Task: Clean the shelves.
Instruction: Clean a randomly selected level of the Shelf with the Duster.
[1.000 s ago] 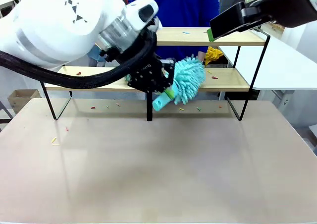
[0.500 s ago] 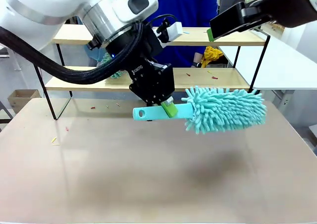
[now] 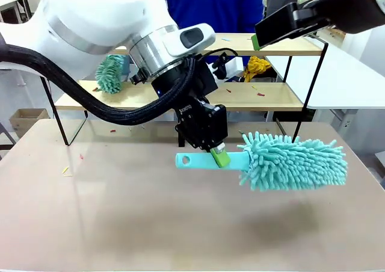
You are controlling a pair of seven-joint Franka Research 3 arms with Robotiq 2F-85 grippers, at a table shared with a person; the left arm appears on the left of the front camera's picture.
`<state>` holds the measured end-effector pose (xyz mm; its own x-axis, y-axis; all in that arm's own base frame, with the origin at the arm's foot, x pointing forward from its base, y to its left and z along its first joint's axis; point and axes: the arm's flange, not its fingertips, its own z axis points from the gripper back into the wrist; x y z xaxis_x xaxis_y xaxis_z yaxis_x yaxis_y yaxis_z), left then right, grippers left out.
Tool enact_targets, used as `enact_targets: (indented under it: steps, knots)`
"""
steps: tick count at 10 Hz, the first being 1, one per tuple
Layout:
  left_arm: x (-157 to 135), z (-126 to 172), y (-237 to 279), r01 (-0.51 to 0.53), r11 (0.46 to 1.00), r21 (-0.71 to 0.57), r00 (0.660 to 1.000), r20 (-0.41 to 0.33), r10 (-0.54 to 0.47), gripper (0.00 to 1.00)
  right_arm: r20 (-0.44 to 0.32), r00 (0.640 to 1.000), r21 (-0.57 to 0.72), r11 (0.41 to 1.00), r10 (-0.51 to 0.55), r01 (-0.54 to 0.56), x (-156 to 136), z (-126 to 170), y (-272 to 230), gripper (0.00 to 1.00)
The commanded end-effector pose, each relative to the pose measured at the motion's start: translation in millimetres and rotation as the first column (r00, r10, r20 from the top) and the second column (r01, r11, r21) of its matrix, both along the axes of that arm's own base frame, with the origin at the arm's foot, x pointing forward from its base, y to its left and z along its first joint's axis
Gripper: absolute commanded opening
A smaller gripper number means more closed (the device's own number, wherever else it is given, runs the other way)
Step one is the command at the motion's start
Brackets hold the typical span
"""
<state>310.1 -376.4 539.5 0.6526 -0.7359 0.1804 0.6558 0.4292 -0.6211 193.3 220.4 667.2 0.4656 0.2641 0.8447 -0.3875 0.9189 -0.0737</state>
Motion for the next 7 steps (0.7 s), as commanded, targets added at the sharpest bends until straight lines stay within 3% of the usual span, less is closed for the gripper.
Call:
enact_targets:
  steps: [1, 3, 5, 7]
  knots:
    - [5.5, 10.3, 24.1, -0.118, 0.992, -0.049, 0.991, 0.052, 0.121, 0.12, -0.004, 1.000, 0.010, 1.000, 0.001, -0.001, 0.5, 0.5, 1.0, 1.00]
    - [17.4, 14.3, 44.7, -0.326, 0.942, -0.074, 0.939, 0.090, 0.332, 0.12, -0.004, 1.000, 0.010, 1.000, 0.001, -0.001, 0.5, 0.5, 1.0, 1.00]
    - [26.6, 18.8, 64.9, -0.512, 0.852, -0.107, 0.847, 0.104, 0.522, 0.12, -0.004, 1.000, 0.010, 1.000, 0.001, -0.001, 0.5, 0.5, 1.0, 1.00]
    - [29.3, 22.1, 75.5, -0.671, 0.724, -0.159, 0.711, 0.138, 0.689, 0.12, -0.004, 1.000, 0.010, 1.000, 0.001, -0.001, 0.5, 0.5, 1.0, 1.00]
